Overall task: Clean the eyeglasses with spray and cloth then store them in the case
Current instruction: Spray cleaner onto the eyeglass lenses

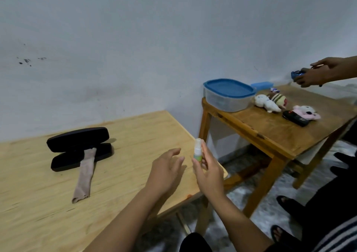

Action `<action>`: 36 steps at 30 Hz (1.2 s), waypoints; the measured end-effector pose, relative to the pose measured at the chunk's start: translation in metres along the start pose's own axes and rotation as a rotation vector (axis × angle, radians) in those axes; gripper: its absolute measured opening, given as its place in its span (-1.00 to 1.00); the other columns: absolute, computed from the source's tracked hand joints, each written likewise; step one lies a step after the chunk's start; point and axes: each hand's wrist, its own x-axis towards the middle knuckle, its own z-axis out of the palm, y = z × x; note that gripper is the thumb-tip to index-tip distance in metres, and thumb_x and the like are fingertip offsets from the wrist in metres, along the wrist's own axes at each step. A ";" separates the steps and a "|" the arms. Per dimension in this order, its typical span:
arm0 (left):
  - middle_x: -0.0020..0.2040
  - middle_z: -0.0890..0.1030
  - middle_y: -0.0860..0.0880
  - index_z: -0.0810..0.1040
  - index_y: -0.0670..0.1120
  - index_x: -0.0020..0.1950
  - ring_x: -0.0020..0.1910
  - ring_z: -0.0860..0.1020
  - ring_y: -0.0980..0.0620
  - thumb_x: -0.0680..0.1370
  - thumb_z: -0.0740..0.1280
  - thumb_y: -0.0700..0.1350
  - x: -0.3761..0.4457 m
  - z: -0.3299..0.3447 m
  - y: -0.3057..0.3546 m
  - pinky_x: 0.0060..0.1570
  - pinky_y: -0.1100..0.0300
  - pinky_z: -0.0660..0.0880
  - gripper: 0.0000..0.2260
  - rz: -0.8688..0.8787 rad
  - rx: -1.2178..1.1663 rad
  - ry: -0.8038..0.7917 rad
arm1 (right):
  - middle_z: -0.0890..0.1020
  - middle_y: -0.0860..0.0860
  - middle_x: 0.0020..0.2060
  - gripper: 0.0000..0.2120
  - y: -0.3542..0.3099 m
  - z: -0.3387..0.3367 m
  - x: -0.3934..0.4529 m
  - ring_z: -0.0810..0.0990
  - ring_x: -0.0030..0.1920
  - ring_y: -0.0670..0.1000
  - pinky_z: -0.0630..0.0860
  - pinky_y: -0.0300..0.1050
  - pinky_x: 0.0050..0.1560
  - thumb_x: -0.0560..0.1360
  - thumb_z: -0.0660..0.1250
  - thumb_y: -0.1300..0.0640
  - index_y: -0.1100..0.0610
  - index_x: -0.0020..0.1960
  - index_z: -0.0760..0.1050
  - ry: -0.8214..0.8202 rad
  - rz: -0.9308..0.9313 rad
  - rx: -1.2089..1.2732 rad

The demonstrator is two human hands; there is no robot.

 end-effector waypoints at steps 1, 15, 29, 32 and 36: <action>0.27 0.53 0.06 0.45 0.02 0.31 0.24 0.47 0.09 0.56 0.22 0.05 0.004 0.001 0.009 0.27 0.16 0.39 -0.66 0.020 -0.056 0.006 | 0.47 -0.05 0.31 -0.44 0.000 -0.002 0.001 0.46 0.27 -0.06 0.47 -0.13 0.22 0.52 0.29 0.11 -0.14 0.43 0.15 0.002 -0.029 -0.017; -0.10 0.62 0.12 0.59 0.04 0.01 -0.09 0.55 0.26 0.54 0.29 -0.10 0.029 0.019 0.061 -0.20 0.47 0.44 -0.89 -0.064 -0.494 0.076 | 0.50 0.08 0.22 -0.50 0.002 -0.024 0.008 0.50 0.10 -0.03 0.50 -0.11 0.03 0.55 0.09 -0.02 -0.21 0.44 0.01 -0.096 -0.161 -0.077; -0.08 0.68 0.02 0.61 0.03 -0.02 -0.05 0.61 0.12 0.49 0.36 -0.08 0.056 -0.015 0.046 -0.08 0.31 0.46 -0.91 -0.086 -0.480 0.149 | 0.34 -0.14 0.14 -0.50 0.002 -0.036 -0.006 0.43 0.07 -0.18 0.39 -0.29 0.01 0.58 0.12 0.05 -0.28 0.39 -0.03 -0.103 -0.078 -0.045; -0.09 0.66 0.06 0.61 -0.02 0.04 -0.08 0.59 0.17 0.48 0.38 -0.08 0.041 0.002 0.036 -0.13 0.39 0.43 -0.85 -0.081 -0.366 0.080 | 0.34 -0.18 0.17 -0.44 -0.004 -0.040 0.000 0.42 0.05 -0.33 0.36 -0.49 -0.05 0.57 0.18 0.13 -0.30 0.37 -0.02 -0.082 -0.054 0.001; -0.08 0.62 0.11 0.57 0.04 -0.03 -0.05 0.56 0.16 0.48 0.38 -0.10 0.024 0.022 0.028 -0.15 0.38 0.40 -0.91 -0.090 -0.236 -0.001 | 0.32 -0.20 0.25 -0.37 -0.008 -0.046 0.005 0.51 0.09 -0.12 0.47 -0.22 0.02 0.55 0.20 0.18 -0.32 0.37 -0.03 -0.077 -0.049 0.024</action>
